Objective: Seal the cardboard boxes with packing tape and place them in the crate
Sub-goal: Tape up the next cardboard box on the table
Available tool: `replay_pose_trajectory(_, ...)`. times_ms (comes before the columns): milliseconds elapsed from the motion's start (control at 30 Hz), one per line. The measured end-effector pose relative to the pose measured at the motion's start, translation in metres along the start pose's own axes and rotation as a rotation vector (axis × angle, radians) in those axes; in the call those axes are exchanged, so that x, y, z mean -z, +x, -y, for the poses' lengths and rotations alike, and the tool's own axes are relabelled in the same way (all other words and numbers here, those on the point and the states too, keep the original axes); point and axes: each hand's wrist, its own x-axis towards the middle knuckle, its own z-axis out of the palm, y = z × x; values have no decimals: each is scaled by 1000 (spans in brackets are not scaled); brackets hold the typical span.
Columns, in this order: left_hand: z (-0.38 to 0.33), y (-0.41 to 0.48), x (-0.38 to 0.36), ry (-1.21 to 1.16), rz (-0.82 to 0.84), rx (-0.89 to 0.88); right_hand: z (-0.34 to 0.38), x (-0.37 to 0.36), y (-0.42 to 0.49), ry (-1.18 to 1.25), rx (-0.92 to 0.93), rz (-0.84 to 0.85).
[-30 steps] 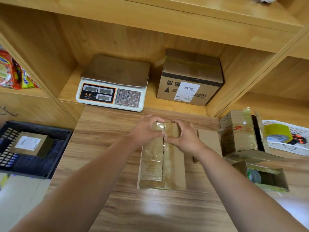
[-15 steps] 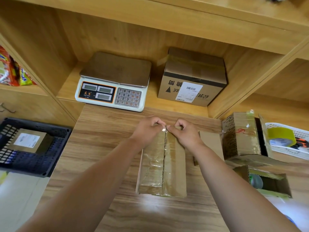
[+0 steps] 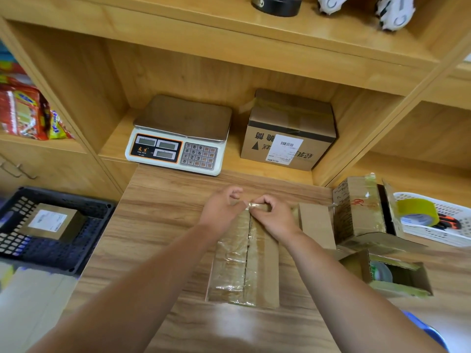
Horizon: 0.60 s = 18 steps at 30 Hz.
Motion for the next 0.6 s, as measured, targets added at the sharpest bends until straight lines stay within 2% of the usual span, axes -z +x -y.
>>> replay_pose_trajectory(67,3,-12,0,43,-98,-22,-5,-2,-13,-19,-25,-33)
replay_pose_trajectory(167,11,-35,4,61,-138,-41,-9,-7,-31,-64,-20,-85)
replay_pose_trajectory(333,41,-101,28,-124,-188,169,-13,-9,-55,-90,-2,-167)
replay_pose_trajectory(467,47,-161,41,-304,-332,285,-14,-14,-76,-288,-41,-275)
replay_pose_trajectory(533,40,-188,38,-317,-368,328,-12,-15,-86,-393,-44,-303)
replay_pose_trajectory(600,30,-213,31,-262,-399,333,-10,-12,-98,-461,-22,-261)
